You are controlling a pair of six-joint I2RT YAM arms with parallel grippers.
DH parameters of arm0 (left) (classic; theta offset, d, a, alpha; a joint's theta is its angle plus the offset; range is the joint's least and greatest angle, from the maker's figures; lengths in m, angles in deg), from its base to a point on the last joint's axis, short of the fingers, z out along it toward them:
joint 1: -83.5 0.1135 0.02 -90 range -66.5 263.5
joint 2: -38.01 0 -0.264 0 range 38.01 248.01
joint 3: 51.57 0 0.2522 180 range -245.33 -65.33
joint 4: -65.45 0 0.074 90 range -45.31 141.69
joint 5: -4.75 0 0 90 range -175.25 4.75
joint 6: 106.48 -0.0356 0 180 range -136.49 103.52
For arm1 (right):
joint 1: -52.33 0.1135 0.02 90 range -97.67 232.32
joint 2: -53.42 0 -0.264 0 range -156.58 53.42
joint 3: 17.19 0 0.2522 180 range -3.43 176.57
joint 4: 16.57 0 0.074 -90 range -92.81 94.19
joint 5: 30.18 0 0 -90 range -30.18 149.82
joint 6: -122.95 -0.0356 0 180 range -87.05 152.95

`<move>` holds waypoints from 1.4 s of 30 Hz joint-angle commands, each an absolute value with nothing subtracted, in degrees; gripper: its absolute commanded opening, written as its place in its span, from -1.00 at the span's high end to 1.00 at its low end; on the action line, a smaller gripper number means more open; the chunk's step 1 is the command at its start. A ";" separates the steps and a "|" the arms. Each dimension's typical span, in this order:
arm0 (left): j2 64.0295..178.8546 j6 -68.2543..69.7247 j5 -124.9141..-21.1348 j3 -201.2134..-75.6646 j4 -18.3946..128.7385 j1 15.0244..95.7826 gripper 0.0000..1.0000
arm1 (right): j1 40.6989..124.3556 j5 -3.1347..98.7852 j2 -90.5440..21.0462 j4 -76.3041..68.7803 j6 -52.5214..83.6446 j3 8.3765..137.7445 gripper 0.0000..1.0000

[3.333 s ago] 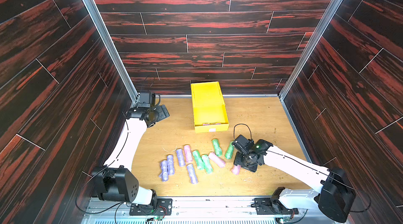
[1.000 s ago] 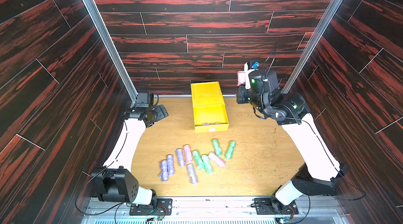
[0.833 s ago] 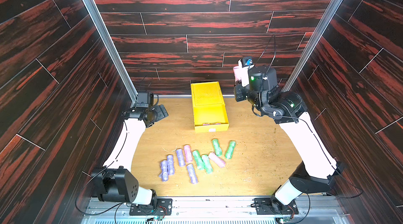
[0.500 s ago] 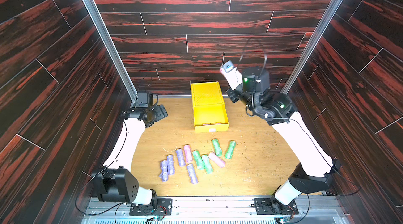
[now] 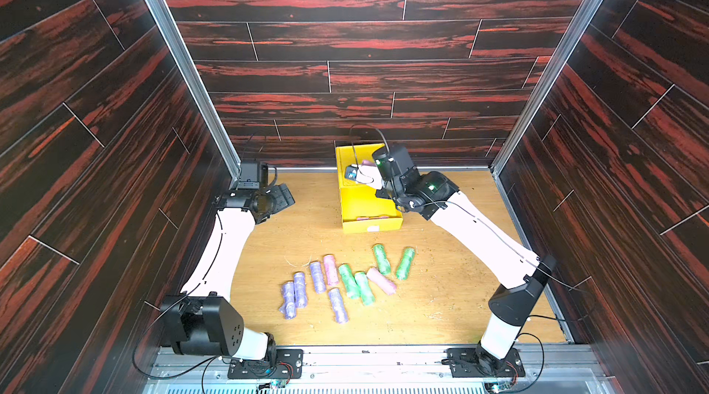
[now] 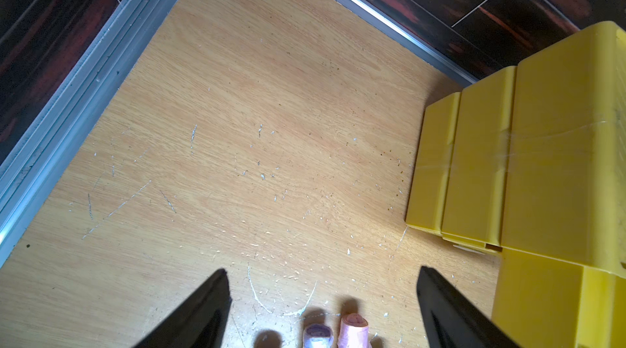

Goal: Sort the rolls of trash bags by color and place them into the drawer
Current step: Place the roll of trash bags in the drawer.

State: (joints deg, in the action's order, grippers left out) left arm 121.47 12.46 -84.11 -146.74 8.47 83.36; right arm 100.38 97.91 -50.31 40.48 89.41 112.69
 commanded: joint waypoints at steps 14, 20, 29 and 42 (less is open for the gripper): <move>119.11 12.74 -82.80 -145.60 8.85 84.34 -0.80 | 96.66 91.43 -59.04 37.64 97.31 110.30 0.75; 119.09 12.85 -82.44 -145.51 8.94 84.71 -0.80 | 96.55 89.89 -59.74 38.41 95.62 108.57 0.71; 119.18 13.01 -82.18 -145.49 9.06 85.06 -0.80 | 97.34 89.97 -58.68 36.70 95.63 104.26 0.65; 119.15 12.96 -81.91 -145.40 9.15 85.17 -0.80 | 97.24 92.22 -63.78 32.46 97.76 108.72 0.51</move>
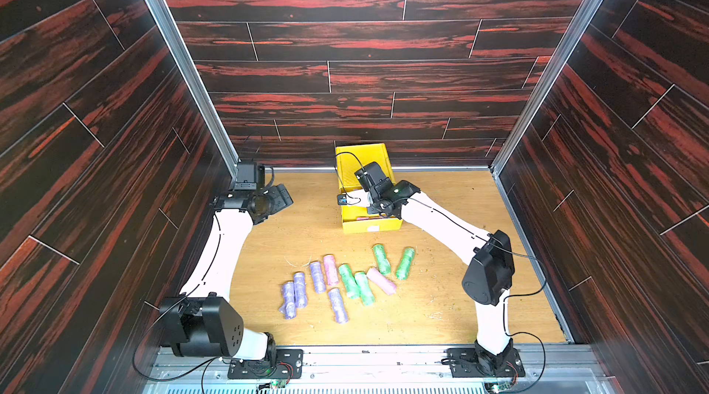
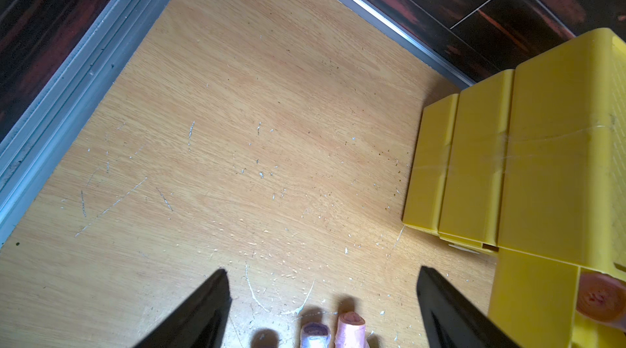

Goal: Sort the rolls of trash bags by color and place them into the drawer
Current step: Place the roll of trash bags in the drawer.

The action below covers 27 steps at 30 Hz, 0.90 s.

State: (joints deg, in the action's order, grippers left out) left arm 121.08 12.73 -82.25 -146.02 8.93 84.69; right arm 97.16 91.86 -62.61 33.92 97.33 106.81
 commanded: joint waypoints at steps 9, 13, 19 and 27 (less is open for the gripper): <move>119.13 12.96 -81.82 -145.40 9.11 85.35 -0.80 | 96.75 93.16 -64.61 30.72 97.90 108.89 0.24; 119.05 12.96 -81.84 -145.40 9.17 85.37 -0.80 | 96.77 93.77 -64.20 30.35 97.90 109.14 0.22; 119.10 13.00 -81.79 -145.40 9.15 85.52 -0.80 | 97.02 93.76 -61.69 31.67 96.88 109.91 0.22; 118.94 13.05 -81.83 -145.36 9.20 85.70 -0.80 | 98.45 93.10 -56.02 36.55 91.98 110.03 0.20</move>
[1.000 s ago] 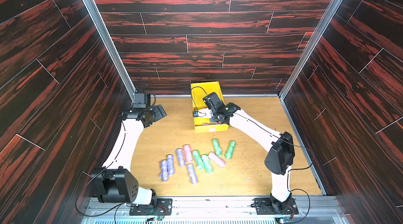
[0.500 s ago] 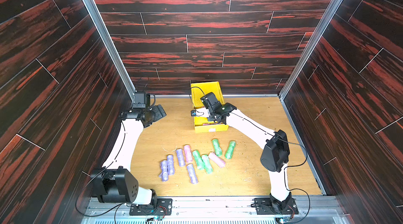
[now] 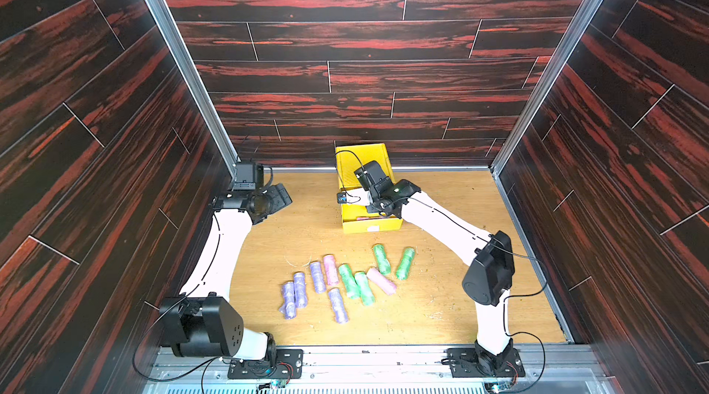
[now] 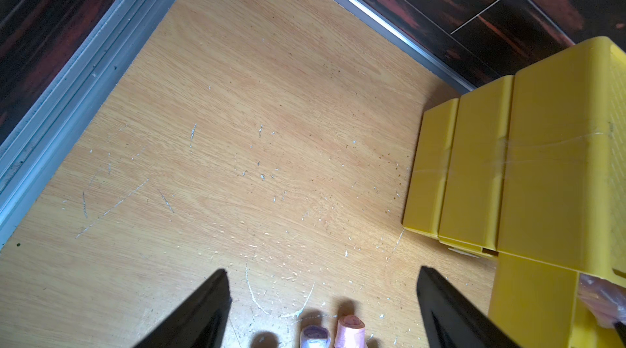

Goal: Sort the rolls of trash bags by color and place them into the drawer
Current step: Place the roll of trash bags in the drawer.

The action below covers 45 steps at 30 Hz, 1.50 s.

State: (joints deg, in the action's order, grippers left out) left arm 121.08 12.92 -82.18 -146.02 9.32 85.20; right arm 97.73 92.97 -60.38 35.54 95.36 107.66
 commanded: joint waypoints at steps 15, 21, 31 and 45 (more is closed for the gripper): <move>118.37 13.32 -81.39 -144.40 10.67 85.70 -0.80 | 101.01 99.01 -41.97 26.78 65.39 105.41 0.12; 117.24 13.60 -82.98 -142.61 11.63 83.91 -0.80 | 100.96 114.18 -45.44 40.60 39.78 115.54 0.23; 111.40 16.50 -95.28 -140.26 1.07 72.44 -0.80 | 100.13 110.31 -30.14 36.31 15.43 96.52 0.20; 105.17 37.42 -91.36 -123.94 1.34 54.55 -0.70 | 97.41 111.13 -20.66 40.38 8.69 88.57 0.10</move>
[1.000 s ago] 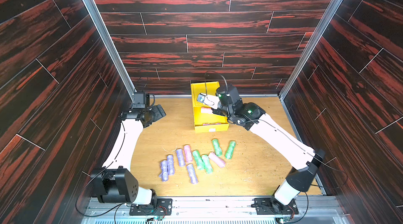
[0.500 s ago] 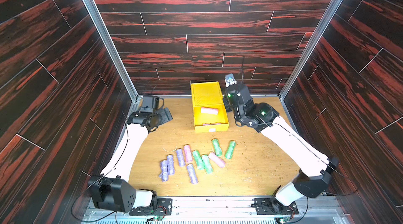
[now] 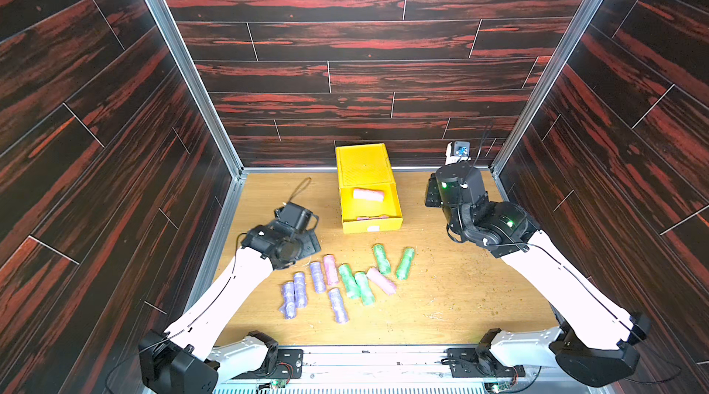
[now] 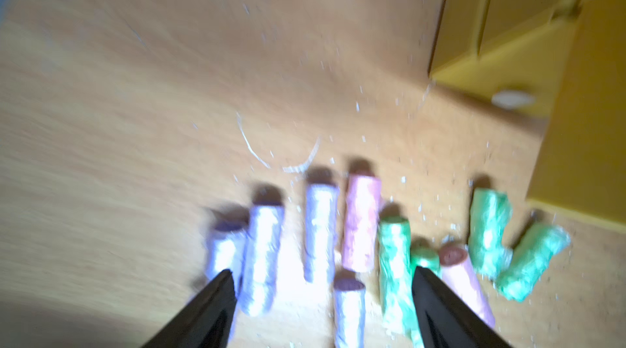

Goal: Sort the rolls of trash bags by color and place them into the drawer
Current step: Place the roll of trash bags in the drawer, then pick up the roll of trash bags from the center of the board.

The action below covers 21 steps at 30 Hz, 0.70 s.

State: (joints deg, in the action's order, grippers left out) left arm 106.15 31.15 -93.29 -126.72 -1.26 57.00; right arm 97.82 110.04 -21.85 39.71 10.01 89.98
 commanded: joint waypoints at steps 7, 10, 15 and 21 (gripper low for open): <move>109.33 41.59 -87.47 -119.70 8.02 50.77 -0.62 | 96.21 112.05 -16.79 38.13 9.82 83.75 0.10; 111.83 42.00 -86.49 -118.61 10.12 50.04 -0.61 | 96.14 112.50 -16.13 37.58 10.26 82.26 0.11; 115.69 42.63 -85.43 -116.87 13.60 49.34 -0.55 | 96.05 112.81 -15.74 37.19 10.50 80.47 0.11; 119.24 41.27 -86.02 -115.86 15.93 49.31 -0.54 | 96.01 112.60 -15.64 36.70 10.71 79.72 0.10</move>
State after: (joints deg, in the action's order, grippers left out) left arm 118.09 41.97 -85.70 -116.03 14.59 49.46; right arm 96.27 111.77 -16.32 38.03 10.07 80.18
